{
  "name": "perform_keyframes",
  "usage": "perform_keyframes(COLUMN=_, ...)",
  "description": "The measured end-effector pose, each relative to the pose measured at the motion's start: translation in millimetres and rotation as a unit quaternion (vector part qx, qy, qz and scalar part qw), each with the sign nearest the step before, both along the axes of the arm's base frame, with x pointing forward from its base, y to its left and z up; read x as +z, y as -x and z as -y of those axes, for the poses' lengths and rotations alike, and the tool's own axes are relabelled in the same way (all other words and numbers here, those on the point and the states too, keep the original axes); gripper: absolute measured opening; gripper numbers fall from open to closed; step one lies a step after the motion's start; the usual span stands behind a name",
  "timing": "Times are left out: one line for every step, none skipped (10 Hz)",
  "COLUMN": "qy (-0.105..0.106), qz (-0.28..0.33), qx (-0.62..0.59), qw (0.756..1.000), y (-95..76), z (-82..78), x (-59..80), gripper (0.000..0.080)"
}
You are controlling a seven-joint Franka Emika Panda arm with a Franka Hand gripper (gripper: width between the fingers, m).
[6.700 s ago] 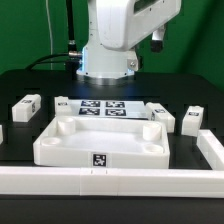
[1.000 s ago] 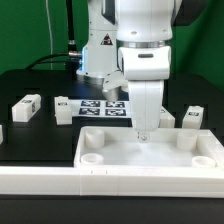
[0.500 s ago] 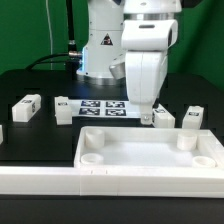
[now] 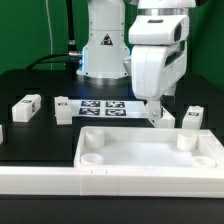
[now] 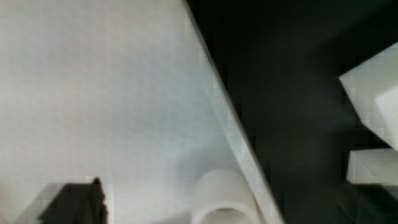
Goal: Assemble desk
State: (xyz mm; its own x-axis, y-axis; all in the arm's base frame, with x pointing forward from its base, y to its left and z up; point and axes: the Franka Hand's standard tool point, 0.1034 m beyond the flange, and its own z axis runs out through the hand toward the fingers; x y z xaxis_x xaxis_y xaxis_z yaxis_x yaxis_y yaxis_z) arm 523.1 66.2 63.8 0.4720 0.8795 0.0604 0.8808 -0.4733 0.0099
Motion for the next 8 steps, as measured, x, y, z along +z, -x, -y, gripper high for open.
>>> perform_keyframes(qy=-0.001, qz=-0.001, qx=-0.031, qw=1.000, y=0.1, z=0.0, x=-0.1, gripper=0.0649)
perform_keyframes(qy=-0.008, qz=0.015, qx=-0.090, qw=0.996, y=0.2, z=-1.3, x=0.2, gripper=0.0649)
perform_keyframes(qy=-0.016, qz=0.002, qx=-0.214, qw=0.977, y=11.2, z=-5.1, x=0.0, gripper=0.0649)
perform_keyframes(qy=-0.022, qz=-0.009, qx=-0.301, qw=0.953, y=14.2, z=-9.8, x=0.7, gripper=0.0649)
perform_keyframes(qy=-0.026, qz=-0.018, qx=-0.368, qw=0.929, y=17.4, z=-19.2, x=-0.1, gripper=0.0649)
perform_keyframes(qy=-0.028, qz=-0.022, qx=-0.407, qw=0.913, y=19.7, z=-28.9, x=-1.6, gripper=0.0649)
perform_keyframes(qy=-0.032, qz=-0.025, qx=-0.426, qw=0.904, y=19.6, z=-28.9, x=-1.5, gripper=0.0649)
perform_keyframes(qy=-0.036, qz=-0.029, qx=-0.458, qw=0.888, y=19.7, z=-29.2, x=-1.6, gripper=0.0649)
